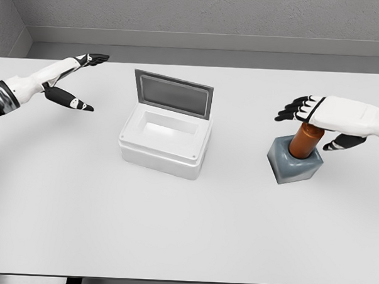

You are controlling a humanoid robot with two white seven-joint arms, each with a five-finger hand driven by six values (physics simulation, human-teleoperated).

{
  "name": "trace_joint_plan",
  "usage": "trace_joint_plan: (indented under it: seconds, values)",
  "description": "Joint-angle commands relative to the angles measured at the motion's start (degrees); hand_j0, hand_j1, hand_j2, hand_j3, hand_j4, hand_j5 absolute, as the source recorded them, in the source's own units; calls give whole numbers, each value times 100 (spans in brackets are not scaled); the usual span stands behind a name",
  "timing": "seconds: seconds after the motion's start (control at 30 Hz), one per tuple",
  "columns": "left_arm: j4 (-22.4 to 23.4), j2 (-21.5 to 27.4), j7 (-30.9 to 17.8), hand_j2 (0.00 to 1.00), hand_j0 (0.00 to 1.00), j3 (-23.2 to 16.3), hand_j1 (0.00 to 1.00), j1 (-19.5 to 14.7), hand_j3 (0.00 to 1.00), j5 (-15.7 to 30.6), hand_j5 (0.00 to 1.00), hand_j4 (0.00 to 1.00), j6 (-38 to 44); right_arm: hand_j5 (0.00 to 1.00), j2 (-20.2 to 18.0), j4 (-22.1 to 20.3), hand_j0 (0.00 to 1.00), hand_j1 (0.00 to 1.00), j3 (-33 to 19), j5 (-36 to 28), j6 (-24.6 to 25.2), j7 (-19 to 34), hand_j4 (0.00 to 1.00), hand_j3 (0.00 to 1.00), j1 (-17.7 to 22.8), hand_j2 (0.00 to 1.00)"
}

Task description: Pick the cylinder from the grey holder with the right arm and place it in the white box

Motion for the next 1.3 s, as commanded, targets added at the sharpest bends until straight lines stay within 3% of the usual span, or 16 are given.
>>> trace_joint_plan:
  seconds: [0.0, 0.17, 0.47, 0.6, 0.63, 1.0, 1.27]
  values:
    - [0, -7, 2, 100, 100, 5, 100, 0, 100, 36, 100, 100, 13, 92, -2, 4, 92, 92, -14, -35, 9, 49, 92, 92, 0, 92]
    - [-1, 11, 2, 100, 100, 5, 100, 9, 100, 45, 100, 100, 13, 76, 42, -5, 76, 76, -5, -26, 9, 110, 76, 76, 0, 76]
    - [-18, -7, 2, 100, 100, 23, 100, 0, 100, 54, 100, 100, 13, 71, 59, 4, 71, 71, -5, 9, 9, 163, 71, 71, 26, 71]
    - [-9, -7, 2, 100, 100, 23, 100, 0, 100, 54, 100, 100, 13, 64, 59, 4, 64, 64, -14, 9, 9, 163, 64, 64, 26, 64]
    - [-9, -7, 2, 100, 100, 23, 100, 0, 100, 54, 100, 100, 13, 58, 59, 4, 58, 58, -14, 9, 9, 163, 58, 58, 18, 58]
    - [8, 19, 2, 100, 100, 32, 100, 0, 100, 54, 100, 100, 13, 48, 51, -5, 48, 48, -14, 35, 9, 172, 48, 48, 18, 48]
    - [0, -7, 2, 100, 100, 32, 100, 0, 100, 54, 100, 100, 13, 47, -28, -66, 47, 47, -181, 35, 9, 163, 47, 47, -26, 47]
